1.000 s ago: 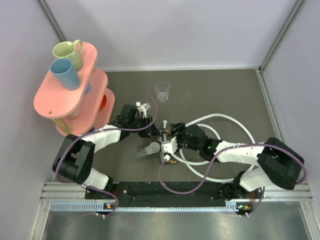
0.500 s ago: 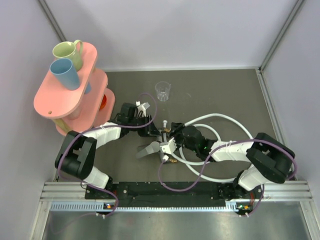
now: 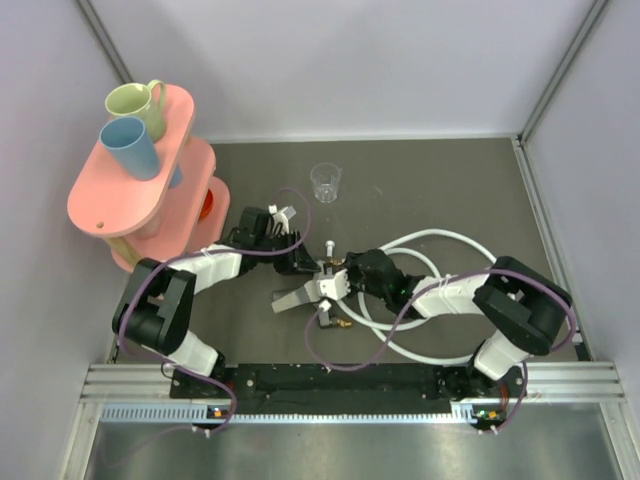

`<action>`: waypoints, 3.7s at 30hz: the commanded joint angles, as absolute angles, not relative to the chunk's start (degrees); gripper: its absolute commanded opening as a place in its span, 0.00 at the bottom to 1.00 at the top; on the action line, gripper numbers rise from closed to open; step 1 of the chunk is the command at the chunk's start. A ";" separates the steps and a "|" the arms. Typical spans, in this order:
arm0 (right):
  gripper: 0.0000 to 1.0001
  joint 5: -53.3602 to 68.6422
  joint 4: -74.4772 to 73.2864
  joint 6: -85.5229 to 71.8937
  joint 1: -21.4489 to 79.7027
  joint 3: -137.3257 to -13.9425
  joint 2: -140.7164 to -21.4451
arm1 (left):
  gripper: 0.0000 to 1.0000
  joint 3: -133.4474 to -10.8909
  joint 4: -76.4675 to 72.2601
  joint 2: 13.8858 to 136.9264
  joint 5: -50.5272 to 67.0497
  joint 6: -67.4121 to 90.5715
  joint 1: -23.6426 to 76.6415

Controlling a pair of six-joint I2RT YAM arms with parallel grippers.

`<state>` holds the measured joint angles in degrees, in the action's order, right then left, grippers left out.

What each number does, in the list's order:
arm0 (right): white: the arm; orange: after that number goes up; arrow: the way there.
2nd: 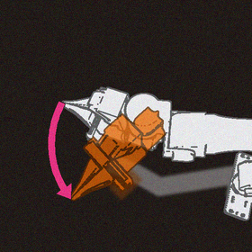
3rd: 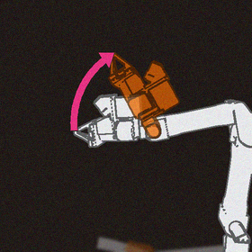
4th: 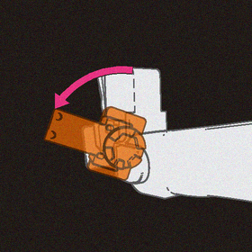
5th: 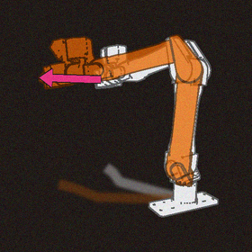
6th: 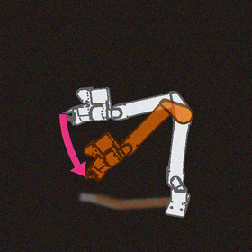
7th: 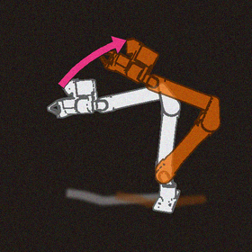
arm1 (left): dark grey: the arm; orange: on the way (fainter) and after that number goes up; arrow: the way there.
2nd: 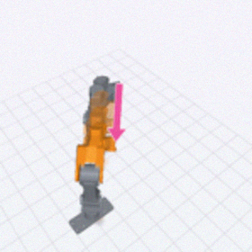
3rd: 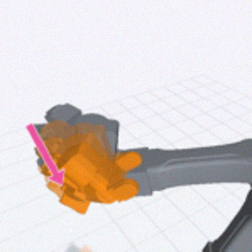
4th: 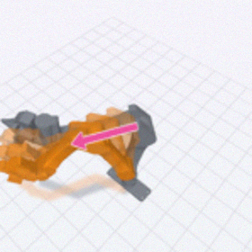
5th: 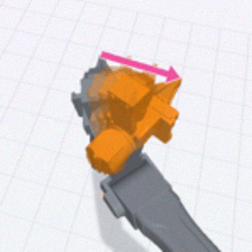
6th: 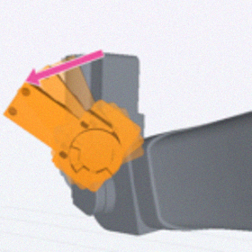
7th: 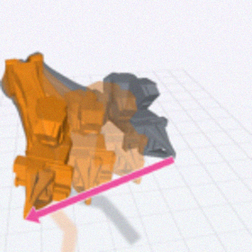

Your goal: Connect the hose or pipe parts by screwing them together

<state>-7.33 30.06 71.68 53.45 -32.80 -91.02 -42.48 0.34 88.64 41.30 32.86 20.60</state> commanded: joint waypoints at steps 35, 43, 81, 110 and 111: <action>0.00 11.86 20.93 44.03 49.39 -47.28 -87.46 | 0.43 -47.63 6.50 84.11 34.98 28.75 23.20; 0.00 11.51 22.06 43.95 49.66 -46.94 -86.84 | 0.51 -50.71 14.58 84.29 26.38 24.53 23.29; 0.00 14.58 16.69 22.60 48.79 -55.90 -93.25 | 0.00 -41.93 0.54 83.60 23.38 32.24 30.76; 0.60 54.28 1.00 9.49 35.26 -61.74 -93.86 | 0.00 -38.23 -1.15 73.22 20.74 25.41 27.69; 0.61 55.88 -3.64 7.75 34.37 -64.22 -94.82 | 0.00 -38.15 -1.14 72.60 21.18 24.70 27.51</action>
